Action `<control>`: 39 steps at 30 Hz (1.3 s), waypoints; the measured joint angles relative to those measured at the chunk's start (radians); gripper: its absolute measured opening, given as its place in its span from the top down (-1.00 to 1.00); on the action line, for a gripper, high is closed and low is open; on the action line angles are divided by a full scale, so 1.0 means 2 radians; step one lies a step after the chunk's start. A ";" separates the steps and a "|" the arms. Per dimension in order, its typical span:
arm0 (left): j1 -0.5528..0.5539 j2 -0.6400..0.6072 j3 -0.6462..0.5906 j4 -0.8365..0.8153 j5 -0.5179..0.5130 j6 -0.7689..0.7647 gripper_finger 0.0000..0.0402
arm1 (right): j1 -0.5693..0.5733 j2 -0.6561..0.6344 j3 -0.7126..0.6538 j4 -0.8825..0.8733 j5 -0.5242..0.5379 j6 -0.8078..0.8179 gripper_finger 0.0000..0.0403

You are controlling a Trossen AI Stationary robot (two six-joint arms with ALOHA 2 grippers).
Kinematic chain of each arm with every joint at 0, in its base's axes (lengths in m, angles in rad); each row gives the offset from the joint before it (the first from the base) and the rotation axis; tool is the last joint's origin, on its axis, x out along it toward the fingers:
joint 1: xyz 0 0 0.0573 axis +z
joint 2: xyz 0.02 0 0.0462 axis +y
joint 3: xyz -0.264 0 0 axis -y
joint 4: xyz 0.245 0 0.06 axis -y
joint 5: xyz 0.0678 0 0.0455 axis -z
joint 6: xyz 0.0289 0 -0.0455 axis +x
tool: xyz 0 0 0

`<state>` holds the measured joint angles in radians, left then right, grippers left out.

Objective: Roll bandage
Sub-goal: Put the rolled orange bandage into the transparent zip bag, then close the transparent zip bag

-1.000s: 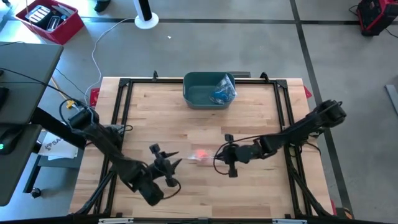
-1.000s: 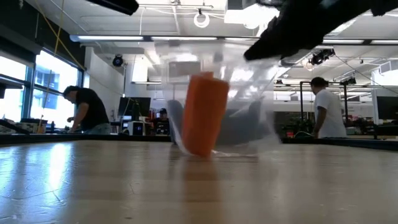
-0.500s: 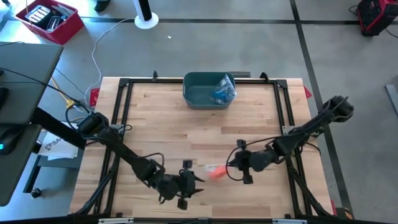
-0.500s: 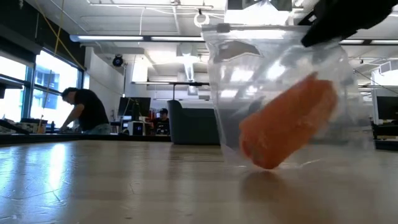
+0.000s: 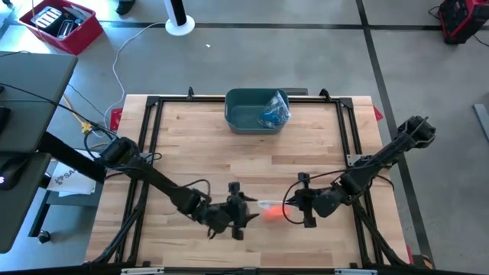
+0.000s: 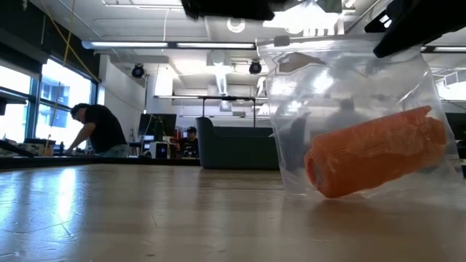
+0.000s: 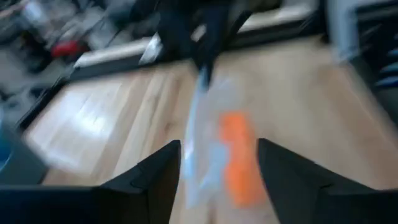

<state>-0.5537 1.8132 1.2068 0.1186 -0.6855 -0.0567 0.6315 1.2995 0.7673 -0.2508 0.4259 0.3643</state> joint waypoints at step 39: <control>0.010 0.034 -0.001 -0.036 -0.032 -0.068 0.99 | -0.023 -0.004 0.002 -0.023 0.031 0.027 0.82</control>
<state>-0.5330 1.8820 1.2053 0.0467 -0.7502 -0.1929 0.5864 1.2905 0.7714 -0.2969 0.4882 0.4182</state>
